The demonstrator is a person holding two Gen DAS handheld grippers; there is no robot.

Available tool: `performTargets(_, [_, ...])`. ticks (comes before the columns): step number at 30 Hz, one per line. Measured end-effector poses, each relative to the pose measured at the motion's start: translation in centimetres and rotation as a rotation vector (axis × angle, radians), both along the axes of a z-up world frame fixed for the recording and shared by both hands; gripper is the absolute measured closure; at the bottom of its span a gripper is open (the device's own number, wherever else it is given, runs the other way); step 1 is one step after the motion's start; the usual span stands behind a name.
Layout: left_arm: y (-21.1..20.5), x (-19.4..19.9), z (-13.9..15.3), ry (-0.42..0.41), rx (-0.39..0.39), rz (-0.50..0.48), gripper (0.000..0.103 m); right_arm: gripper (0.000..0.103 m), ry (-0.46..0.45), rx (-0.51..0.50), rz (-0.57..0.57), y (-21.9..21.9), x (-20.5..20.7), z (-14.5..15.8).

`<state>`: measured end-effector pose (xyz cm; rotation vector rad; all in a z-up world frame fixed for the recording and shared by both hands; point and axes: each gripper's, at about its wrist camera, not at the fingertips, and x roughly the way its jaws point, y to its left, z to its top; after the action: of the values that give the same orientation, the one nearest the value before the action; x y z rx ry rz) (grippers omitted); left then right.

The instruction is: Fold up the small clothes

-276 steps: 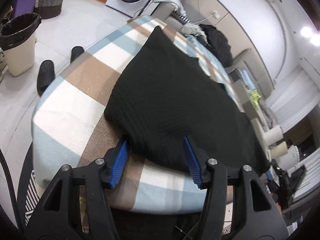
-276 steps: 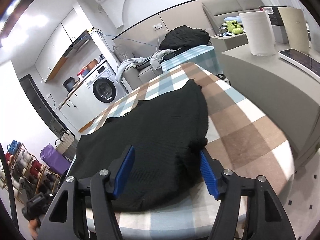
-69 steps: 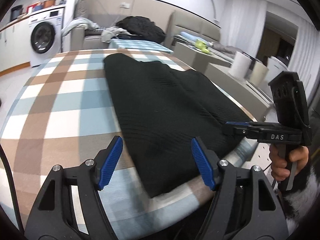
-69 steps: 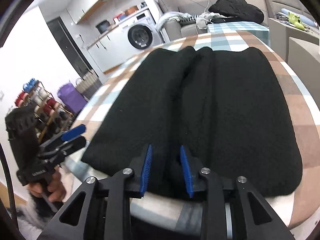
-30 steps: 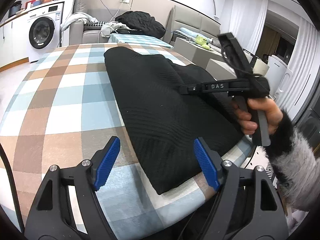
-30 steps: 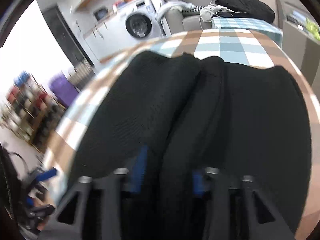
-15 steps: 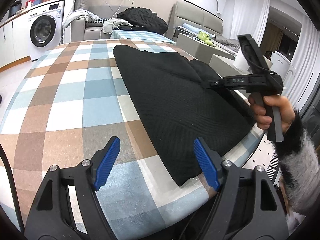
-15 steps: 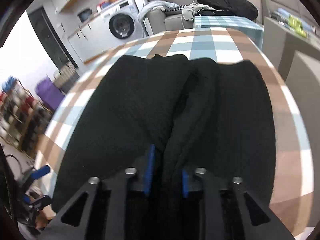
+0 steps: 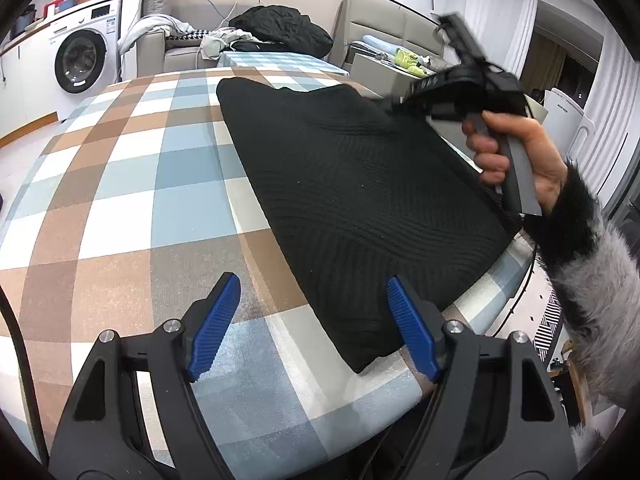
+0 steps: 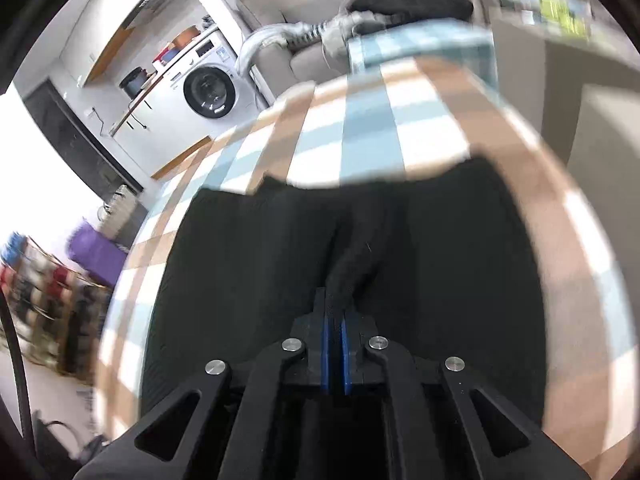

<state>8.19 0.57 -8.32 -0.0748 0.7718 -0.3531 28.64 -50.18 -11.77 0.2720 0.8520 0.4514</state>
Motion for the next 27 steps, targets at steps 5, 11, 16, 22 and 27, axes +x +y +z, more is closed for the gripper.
performTargets(5, [0.0,-0.1,0.1,-0.002,0.002,-0.002,0.029,0.084,0.07,-0.239,-0.04,0.7,1.1,-1.0])
performTargets(11, [0.1,-0.1,0.2,-0.006,-0.002,0.002,0.029,0.074,0.035,-0.178,-0.06,-0.9,-0.4,-0.4])
performTargets(16, [0.1,0.0,0.0,-0.001,-0.001,-0.003,0.029,0.066,-0.025,-0.067,0.038,0.5,-2.6,1.8])
performTargets(22, [0.2,-0.1,0.0,-0.005,0.004,0.0,0.029,0.09,0.073,-0.14,0.11,3.7,-1.7,-1.4])
performTargets(27, [0.1,-0.2,0.2,-0.018,0.005,-0.005,0.029,0.094,-0.111,-0.106,0.064,2.8,-4.3,1.9])
